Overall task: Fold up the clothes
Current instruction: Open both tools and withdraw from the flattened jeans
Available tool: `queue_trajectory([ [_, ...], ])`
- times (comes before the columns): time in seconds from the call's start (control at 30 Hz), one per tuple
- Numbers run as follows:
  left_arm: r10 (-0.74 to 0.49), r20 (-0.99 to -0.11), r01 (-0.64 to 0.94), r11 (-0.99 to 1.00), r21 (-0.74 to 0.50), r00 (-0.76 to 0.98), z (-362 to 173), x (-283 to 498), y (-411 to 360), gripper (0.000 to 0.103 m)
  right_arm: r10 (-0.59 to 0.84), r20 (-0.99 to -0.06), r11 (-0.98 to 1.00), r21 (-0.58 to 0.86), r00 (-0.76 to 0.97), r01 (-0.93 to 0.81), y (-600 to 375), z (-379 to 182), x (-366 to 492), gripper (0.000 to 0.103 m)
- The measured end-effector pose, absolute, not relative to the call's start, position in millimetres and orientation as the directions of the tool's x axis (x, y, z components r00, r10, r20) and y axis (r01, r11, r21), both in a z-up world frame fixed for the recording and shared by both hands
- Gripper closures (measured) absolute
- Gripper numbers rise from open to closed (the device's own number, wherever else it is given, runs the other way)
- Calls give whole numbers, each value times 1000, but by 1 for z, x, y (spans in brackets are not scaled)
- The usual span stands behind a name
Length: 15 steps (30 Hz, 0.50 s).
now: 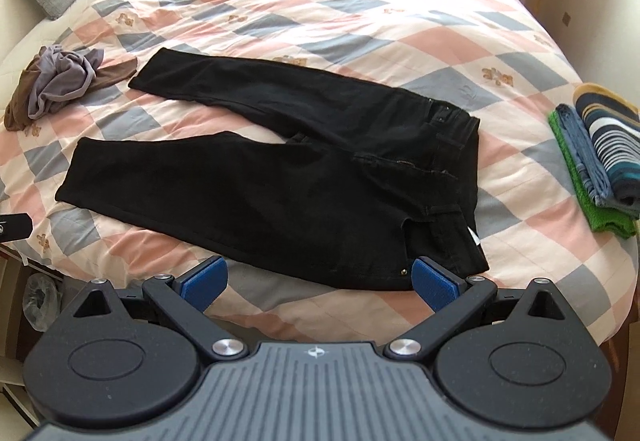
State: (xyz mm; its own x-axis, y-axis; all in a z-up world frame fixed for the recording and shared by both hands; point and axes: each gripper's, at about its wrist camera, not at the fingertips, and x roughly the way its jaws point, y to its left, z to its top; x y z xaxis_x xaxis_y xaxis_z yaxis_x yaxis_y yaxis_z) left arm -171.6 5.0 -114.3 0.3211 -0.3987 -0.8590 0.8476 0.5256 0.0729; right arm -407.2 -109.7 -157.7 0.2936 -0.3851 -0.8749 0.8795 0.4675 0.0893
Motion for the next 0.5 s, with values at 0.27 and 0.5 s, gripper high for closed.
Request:
queue_trajectory([
  [0.27,-401,-846,845,524,104,352,-111,-178,8,6,-381,-874,483,90,302,871,-111,-156,-414,2],
  [0.5,-400,-852,848,522,92,339,-112,-179,5,6,-377,-879,480,85,293,873,-115,-159,-422,2],
])
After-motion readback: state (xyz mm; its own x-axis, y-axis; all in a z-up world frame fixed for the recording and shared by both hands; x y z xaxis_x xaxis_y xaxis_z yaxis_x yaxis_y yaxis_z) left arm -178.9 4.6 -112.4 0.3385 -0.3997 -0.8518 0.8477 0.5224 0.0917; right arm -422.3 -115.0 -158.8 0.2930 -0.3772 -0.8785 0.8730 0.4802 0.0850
